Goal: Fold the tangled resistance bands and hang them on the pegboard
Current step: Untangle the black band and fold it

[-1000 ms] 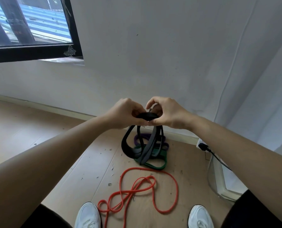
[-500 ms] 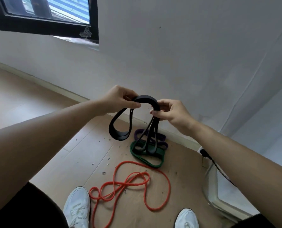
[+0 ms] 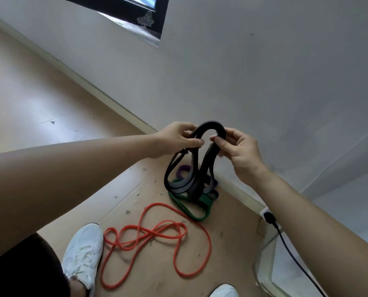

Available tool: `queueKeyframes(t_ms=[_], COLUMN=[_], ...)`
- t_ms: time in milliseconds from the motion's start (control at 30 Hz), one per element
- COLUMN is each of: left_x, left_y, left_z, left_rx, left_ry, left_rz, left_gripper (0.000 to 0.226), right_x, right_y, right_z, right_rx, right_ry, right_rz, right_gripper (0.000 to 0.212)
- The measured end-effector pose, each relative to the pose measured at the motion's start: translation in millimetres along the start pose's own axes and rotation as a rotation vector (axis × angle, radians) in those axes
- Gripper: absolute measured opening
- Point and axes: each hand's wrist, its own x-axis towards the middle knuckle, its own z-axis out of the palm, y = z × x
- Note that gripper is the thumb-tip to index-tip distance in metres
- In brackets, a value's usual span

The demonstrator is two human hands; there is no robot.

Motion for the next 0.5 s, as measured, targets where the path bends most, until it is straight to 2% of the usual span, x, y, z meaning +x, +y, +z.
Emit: queueKeyframes(t_ms=[167,333,500], left_x=[6.2,19.1,40.7], left_y=[-29.6,-64.8,-128.4], left_z=[-2.2,-14.5,-24.9], left_rx=[0.082,-0.082,-0.104], left_ry=[0.034,0.121,0.194], left_rz=[-0.049,-0.155,-0.268], left_gripper=[0.029,0.032,0.018], right_x=[21.0,45.9,76.1], right_y=[20.7,60.6,136.0], right_z=[6.1,21.5,51.9], right_rx=[0.055,0.119,0.223], right_ry=[0.023,0.078,0.088], right_rz=[0.081,0.198,0.367], right_gripper=[0.020,0.018,0.012])
